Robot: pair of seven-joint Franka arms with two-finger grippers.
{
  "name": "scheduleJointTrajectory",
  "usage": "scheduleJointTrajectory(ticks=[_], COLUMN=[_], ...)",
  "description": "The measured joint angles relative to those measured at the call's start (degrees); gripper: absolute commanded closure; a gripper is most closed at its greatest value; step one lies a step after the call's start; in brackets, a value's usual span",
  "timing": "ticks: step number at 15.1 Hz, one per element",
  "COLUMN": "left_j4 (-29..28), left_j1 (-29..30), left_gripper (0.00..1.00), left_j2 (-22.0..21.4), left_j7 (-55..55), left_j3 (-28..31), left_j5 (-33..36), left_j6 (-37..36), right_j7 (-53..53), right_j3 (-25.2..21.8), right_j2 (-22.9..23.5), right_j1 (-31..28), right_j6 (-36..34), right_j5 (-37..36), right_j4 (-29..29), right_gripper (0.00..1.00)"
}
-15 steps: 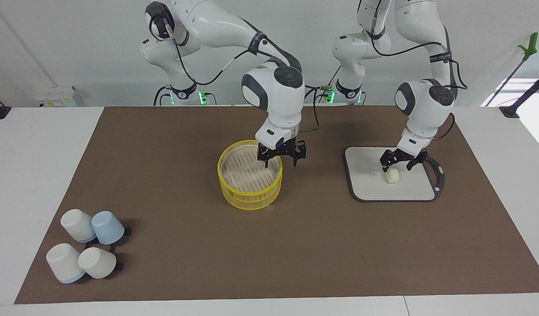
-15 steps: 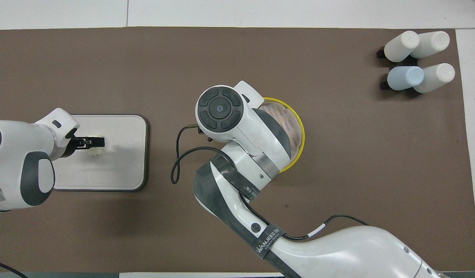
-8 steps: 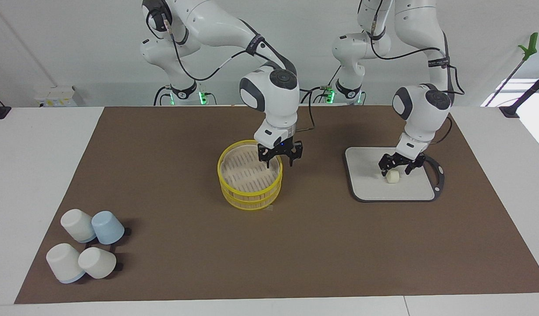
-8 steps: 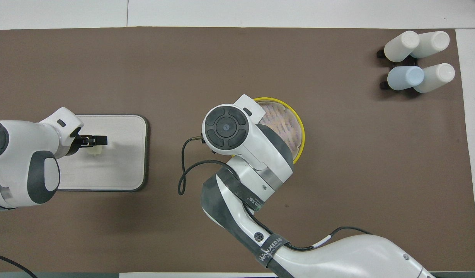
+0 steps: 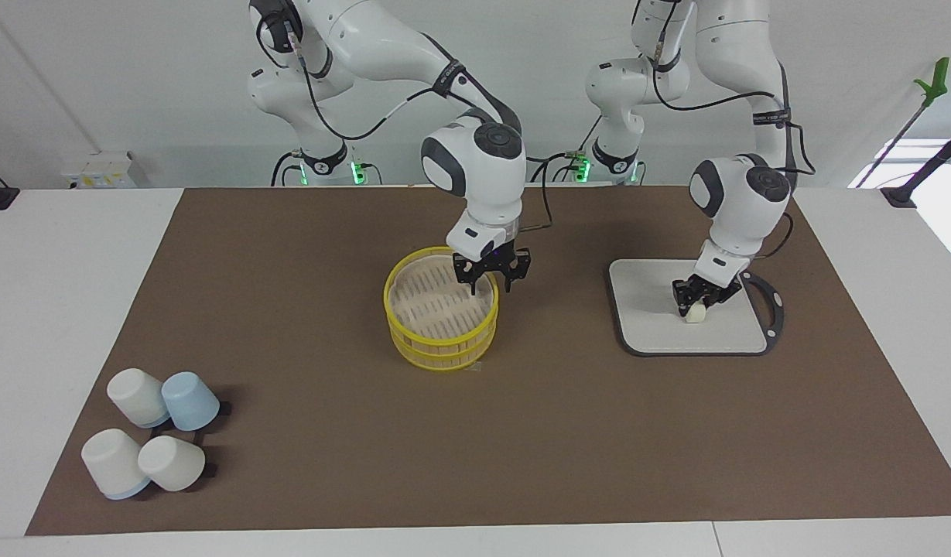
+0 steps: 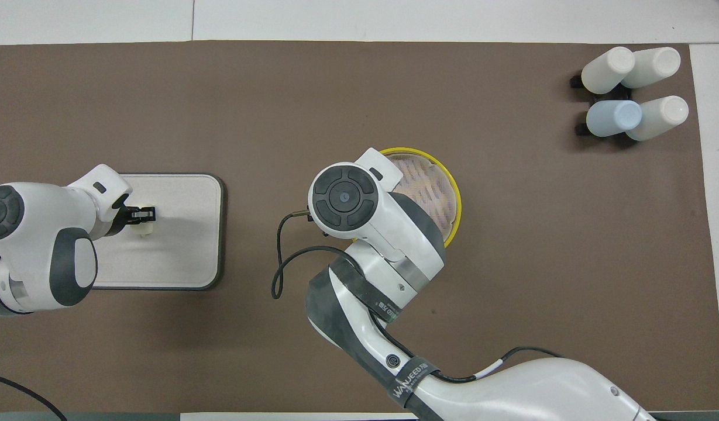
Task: Place bun in steamer
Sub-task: 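Grasp the steamer lid with the right gripper while the left gripper grasps the bun, then lift the lid off with the right gripper while the left gripper lifts the bun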
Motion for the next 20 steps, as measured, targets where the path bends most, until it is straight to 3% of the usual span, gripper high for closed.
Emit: scheduleJointTrajectory(ticks=[2, 5, 8, 11, 16, 20], left_j4=[0.02, 0.98, 6.67, 13.77, 22.66, 23.96], left_j1=[0.0, 0.0, -0.21, -3.03, -9.7, -11.97], left_gripper=[0.8, 0.75, 0.75, 0.76, 0.76, 0.76], left_j2=[0.0, 0.0, -0.05, -0.22, -0.13, 0.29], left_j7=[0.0, -0.02, -1.02, -6.71, -17.64, -20.37], left_j3=[-0.01, -0.03, -0.27, -0.4, -0.71, -0.75], left_j5=[0.0, 0.0, -0.02, -0.04, -0.04, -0.05], left_j6=[0.0, -1.28, -9.07, -17.46, -27.19, -28.33], right_j7=[0.0, 0.0, 0.0, -0.15, -0.26, -6.05], right_j3=[0.04, 0.05, 0.04, 0.13, 0.05, -0.19], right_j2=[-0.11, -0.45, -0.81, -0.87, -0.88, -1.16], right_j1=[0.02, 0.02, 0.02, 0.03, -0.16, -3.22], right_j6=[1.16, 1.72, 1.73, 2.37, 2.19, -8.74], right_j5=[0.01, 0.08, 0.51, 0.9, 1.03, 1.03], right_j4=[-0.91, -1.66, -1.84, -1.85, -1.24, 6.94], right_gripper=[0.37, 0.69, 0.88, 0.99, 0.99, 0.99])
